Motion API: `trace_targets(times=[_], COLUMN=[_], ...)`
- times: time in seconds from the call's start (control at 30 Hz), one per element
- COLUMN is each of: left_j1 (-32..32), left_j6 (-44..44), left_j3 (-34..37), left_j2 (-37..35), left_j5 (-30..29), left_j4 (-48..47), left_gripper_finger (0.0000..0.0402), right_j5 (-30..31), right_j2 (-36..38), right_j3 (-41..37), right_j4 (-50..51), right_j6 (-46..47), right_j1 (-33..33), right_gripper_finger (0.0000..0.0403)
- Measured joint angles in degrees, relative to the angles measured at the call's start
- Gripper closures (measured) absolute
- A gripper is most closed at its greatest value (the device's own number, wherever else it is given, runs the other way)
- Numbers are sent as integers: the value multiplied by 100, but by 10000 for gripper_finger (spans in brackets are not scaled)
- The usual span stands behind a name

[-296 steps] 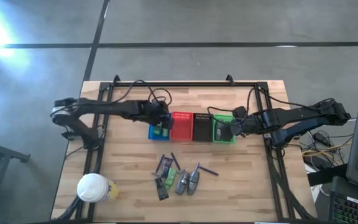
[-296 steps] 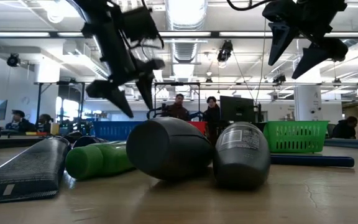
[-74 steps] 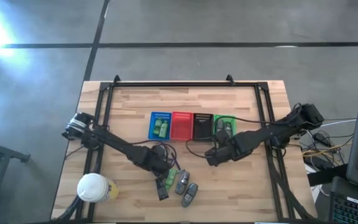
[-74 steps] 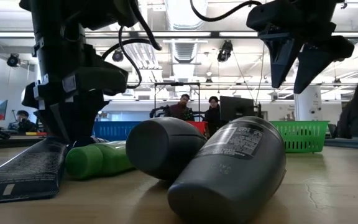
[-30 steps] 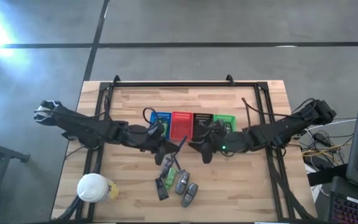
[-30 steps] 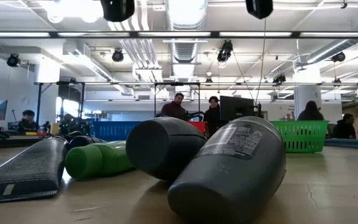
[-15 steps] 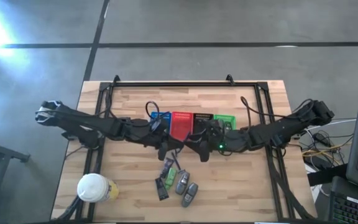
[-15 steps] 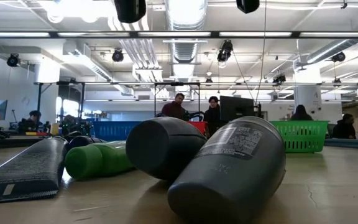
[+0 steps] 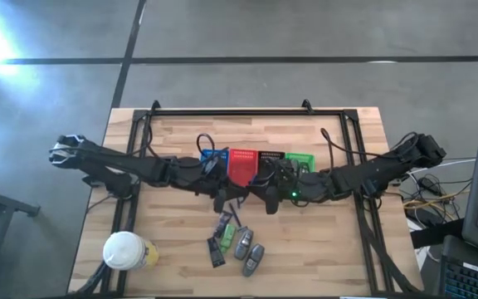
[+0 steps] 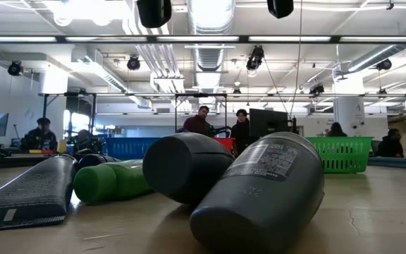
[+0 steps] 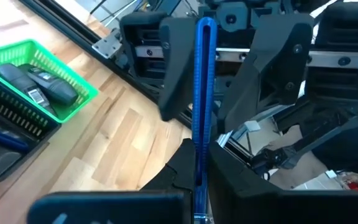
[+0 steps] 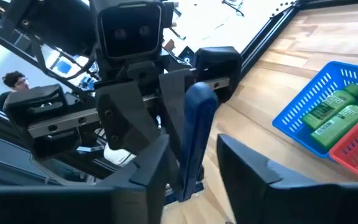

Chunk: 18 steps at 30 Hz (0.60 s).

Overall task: Pick & Place Travel size toiletries
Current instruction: Put the blue razor into the black bin

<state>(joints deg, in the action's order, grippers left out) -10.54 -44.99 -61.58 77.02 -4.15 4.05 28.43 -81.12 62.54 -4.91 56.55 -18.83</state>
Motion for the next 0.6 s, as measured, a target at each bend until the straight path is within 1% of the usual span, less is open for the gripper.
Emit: trace_targets(times=[0.17,0.3,0.4,0.6], left_j1=[46,73,104,117], left_j6=[96,183,203,148], left_j3=[0,0,0,0], left_j2=[11,11,11,-7], left_j5=[14,15,-1,-406], left_j4=[-11,-20,-146,-784], left_gripper_finger=[383,353,325,275], right_j5=[6,9,33,31], right_j2=[0,0,0,2], right_j3=[0,0,0,0], right_j4=[3,24,143,763], right_j6=[-2,-18,-41,86], right_j1=[7,49,121,338], right_gripper_finger=[336,375,378,377])
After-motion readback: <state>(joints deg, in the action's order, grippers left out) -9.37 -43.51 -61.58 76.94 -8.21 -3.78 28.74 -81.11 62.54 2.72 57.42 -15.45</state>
